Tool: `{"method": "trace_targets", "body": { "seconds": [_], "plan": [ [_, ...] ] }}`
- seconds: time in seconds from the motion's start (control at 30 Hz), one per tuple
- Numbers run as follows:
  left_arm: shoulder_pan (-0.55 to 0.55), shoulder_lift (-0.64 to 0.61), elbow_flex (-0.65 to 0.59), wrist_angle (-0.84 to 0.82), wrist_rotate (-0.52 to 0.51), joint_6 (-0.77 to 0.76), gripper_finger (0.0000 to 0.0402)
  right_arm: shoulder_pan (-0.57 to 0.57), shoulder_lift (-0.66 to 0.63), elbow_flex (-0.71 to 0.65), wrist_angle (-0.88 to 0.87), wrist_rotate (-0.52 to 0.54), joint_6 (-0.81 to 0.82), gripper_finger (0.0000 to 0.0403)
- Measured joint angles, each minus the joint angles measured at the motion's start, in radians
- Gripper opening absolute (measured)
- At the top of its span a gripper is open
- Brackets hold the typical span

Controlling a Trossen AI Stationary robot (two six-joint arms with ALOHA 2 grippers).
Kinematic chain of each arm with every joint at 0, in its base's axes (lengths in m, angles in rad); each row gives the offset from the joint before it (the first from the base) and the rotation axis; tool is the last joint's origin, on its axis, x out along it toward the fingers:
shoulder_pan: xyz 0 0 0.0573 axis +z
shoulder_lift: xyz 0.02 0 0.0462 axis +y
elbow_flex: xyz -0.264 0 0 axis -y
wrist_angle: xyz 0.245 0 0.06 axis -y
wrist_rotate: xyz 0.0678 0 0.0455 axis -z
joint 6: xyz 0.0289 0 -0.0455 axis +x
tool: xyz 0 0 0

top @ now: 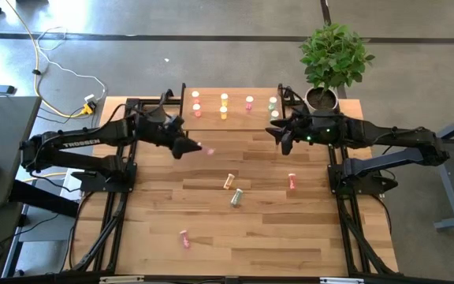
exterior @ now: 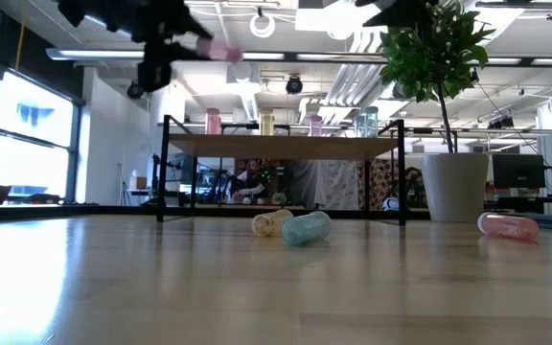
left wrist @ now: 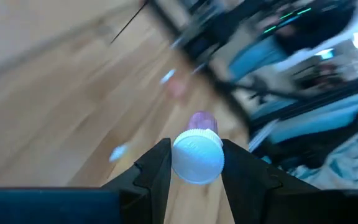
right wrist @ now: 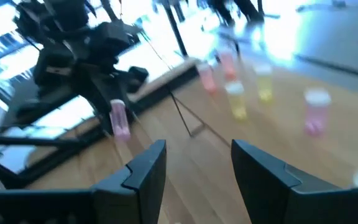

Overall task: Pick and place medicine bottles onto shelf by color
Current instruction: Put the top purple pill bottle on the shelf aligned with the purple pill bottle

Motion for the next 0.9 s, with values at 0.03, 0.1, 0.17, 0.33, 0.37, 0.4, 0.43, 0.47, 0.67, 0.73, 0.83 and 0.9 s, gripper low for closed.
{"method": "trace_targets", "body": {
  "seconds": [0.03,0.1,0.17,0.33,0.37,0.4,0.43,0.47,0.67,0.73,0.83,0.9],
  "plan": [
    [-0.001,0.000,0.000,0.049,0.005,0.013,0.0117,0.000,0.000,0.000,0.028,0.000,-0.012,0.0172],
    [-0.001,0.000,0.001,0.121,0.013,0.033,0.0117,0.000,0.000,0.000,0.084,0.000,-0.032,0.0172],
    [0.004,0.001,0.026,0.123,0.023,0.068,0.0117,0.000,0.000,0.000,0.133,-0.001,-0.050,0.0172],
    [0.012,0.030,0.135,0.012,0.026,0.229,0.0117,-0.016,0.004,0.034,0.170,-0.020,-0.079,0.0172],
    [0.015,0.040,0.162,-0.024,0.025,0.266,0.0117,-0.024,0.008,0.050,0.171,-0.024,-0.081,0.0172],
    [0.018,0.049,0.189,-0.064,0.026,0.301,0.0117,-0.032,0.012,0.067,0.164,-0.028,-0.083,0.0172],
    [0.021,0.060,0.216,-0.111,0.026,0.337,0.0117,-0.042,0.021,0.089,0.150,-0.039,-0.089,0.0172],
    [0.023,0.075,0.243,-0.159,0.027,0.371,0.0117,-0.050,0.032,0.115,0.130,-0.050,-0.101,0.0172],
    [0.019,0.167,0.381,-0.409,0.021,0.555,0.0117,-0.079,0.141,0.293,-0.111,-0.103,-0.108,0.0172],
    [0.010,0.198,0.414,-0.468,0.020,0.609,0.0117,-0.079,0.186,0.340,-0.182,-0.122,-0.108,0.0172],
    [-0.010,0.238,0.456,-0.526,0.017,0.679,0.0117,-0.079,0.251,0.391,-0.254,-0.187,-0.108,0.0172],
    [-0.026,0.259,0.476,-0.552,0.017,0.727,0.0117,-0.079,0.291,0.411,-0.276,-0.248,-0.108,0.0172]
  ]
}}
